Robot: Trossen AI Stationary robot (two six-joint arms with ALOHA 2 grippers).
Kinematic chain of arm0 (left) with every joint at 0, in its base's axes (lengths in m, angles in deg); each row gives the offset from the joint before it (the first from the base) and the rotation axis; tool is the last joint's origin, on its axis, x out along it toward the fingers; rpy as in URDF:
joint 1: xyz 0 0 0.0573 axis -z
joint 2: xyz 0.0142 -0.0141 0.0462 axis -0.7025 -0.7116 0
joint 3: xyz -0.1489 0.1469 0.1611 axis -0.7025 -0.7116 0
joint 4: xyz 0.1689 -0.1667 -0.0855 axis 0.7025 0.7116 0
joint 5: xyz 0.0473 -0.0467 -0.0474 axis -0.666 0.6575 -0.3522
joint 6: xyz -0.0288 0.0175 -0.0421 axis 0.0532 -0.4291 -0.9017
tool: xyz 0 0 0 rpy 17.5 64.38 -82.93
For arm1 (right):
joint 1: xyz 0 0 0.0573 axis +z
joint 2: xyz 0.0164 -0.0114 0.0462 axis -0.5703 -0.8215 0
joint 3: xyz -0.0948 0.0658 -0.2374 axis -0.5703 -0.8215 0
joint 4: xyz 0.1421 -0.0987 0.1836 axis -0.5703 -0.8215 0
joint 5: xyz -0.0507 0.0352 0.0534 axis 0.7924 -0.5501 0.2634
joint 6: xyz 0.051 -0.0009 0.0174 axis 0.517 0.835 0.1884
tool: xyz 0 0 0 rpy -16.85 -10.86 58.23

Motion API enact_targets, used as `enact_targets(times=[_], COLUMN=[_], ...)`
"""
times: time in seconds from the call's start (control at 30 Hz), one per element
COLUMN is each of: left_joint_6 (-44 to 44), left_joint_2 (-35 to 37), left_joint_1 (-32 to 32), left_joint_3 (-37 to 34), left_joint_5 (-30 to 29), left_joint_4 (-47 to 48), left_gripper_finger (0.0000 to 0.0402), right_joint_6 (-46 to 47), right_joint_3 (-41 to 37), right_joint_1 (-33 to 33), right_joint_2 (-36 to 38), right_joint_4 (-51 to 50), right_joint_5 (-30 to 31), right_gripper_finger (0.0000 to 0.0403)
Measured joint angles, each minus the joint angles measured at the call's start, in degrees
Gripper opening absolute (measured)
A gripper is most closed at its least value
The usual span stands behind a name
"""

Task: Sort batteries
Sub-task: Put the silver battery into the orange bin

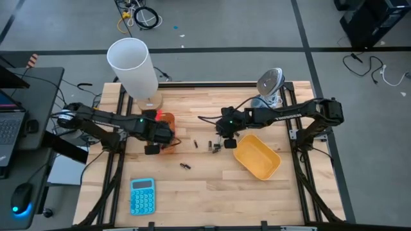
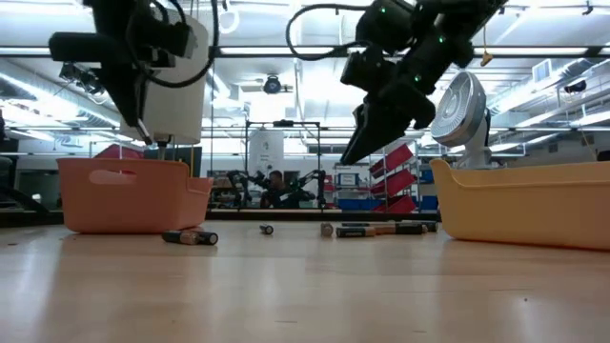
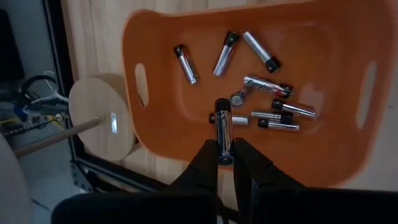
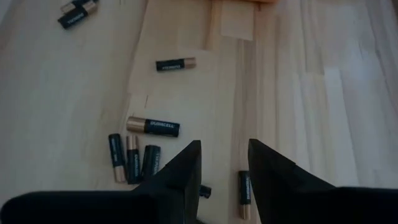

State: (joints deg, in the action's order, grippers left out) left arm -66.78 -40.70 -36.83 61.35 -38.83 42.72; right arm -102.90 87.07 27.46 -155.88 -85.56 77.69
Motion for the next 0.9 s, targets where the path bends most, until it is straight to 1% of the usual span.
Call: enact_targets(times=[0.17,0.4,0.73,0.8,0.9], left_joint_6=[4.47,5.90,7.26,7.58,7.56], left_joint_2=[-0.01,-0.01,0.00,0.00,-0.02], left_joint_1=[-4.77,-9.35,-15.53,-16.25,-16.90], left_joint_3=[-2.57,-5.66,-6.56,-6.56,-6.57], left_joint_5=[4.01,5.47,6.41,7.47,7.56], left_joint_4=[-4.71,-6.87,-7.67,-7.95,-7.93], left_gripper_finger=[0.0017,0.0017,0.0017,0.0017,0.0017], right_joint_6=[-1.18,-3.07,-4.05,-4.05,-4.05], right_joint_3=[-2.07,-2.08,-2.08,-2.08,-2.08], right_joint_1=[-1.82,-2.58,-2.66,-2.66,-2.66], right_joint_2=[0.00,0.02,0.02,0.02,0.02], right_joint_4=[4.62,4.71,4.67,4.67,4.65], right_joint_5=[-3.04,-3.77,-3.77,-3.77,-3.77], right_gripper_finger=[0.0118,0.0116,0.0115,0.0115,0.0116])
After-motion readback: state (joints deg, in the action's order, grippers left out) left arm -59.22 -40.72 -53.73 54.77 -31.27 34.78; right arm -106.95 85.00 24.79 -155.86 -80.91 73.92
